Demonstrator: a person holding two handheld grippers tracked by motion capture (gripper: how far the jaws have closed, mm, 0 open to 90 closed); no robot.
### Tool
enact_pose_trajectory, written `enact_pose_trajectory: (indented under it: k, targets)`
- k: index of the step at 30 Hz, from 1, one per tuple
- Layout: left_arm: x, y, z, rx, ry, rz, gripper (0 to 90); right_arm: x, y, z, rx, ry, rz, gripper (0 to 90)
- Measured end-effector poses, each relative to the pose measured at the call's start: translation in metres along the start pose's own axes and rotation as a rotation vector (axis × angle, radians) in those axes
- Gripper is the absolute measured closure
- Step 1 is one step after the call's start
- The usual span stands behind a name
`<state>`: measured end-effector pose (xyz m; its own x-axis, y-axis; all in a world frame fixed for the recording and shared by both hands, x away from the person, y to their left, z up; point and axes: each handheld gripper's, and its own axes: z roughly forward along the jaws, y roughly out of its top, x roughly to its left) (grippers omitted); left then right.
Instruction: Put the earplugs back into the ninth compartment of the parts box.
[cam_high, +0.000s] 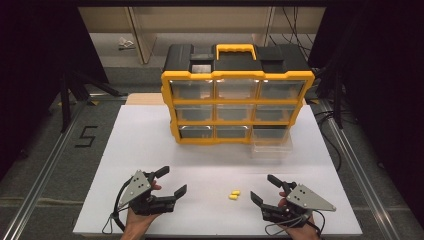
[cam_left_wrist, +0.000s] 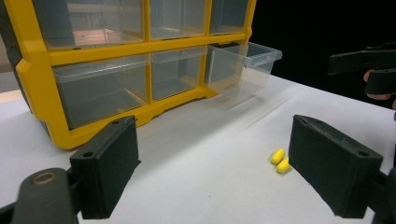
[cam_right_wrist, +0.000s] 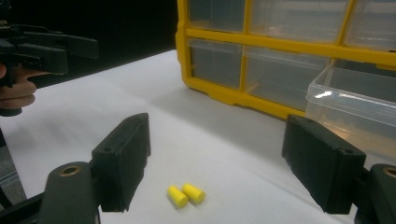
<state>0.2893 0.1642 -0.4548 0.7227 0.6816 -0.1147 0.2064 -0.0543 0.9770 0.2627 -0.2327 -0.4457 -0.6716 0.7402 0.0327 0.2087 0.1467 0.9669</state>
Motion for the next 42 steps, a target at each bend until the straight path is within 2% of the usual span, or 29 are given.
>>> enact_pose_trajectory:
  k: [12, 15, 17, 19, 28, 30, 36, 42]
  targets:
    - [0.000, 0.000, -0.001, -0.008, -0.007, 0.005, 15.9, 0.002, 0.001, 0.003, 0.024, 0.014, -0.016, 24.8]
    - [-0.001, 0.000, -0.001, -0.009, -0.007, 0.006, 15.9, 0.001, 0.002, 0.005, 0.043, 0.032, -0.021, 25.0]
    - [-0.001, 0.000, -0.001, -0.009, -0.009, 0.006, 15.9, 0.000, 0.003, 0.009, 0.083, 0.062, -0.042, 25.3]
    - [-0.001, 0.000, -0.001, -0.010, -0.011, 0.006, 15.9, 0.000, 0.004, 0.010, 0.096, 0.072, -0.048, 25.3]
    - [-0.001, 0.000, 0.000, -0.014, -0.015, 0.009, 15.9, -0.004, 0.014, 0.026, 0.238, 0.094, -0.127, 26.1]
    - [-0.002, 0.000, 0.000, -0.015, -0.015, 0.009, 15.9, -0.004, 0.016, 0.028, 0.247, 0.095, -0.131, 26.3]
    - [-0.002, 0.000, -0.001, -0.017, -0.016, 0.016, 15.9, -0.008, 0.027, 0.039, 0.320, 0.106, -0.141, 27.4]
    - [-0.002, 0.000, -0.001, -0.018, -0.018, 0.019, 15.9, -0.012, 0.029, 0.053, 0.400, 0.125, -0.135, 29.9]
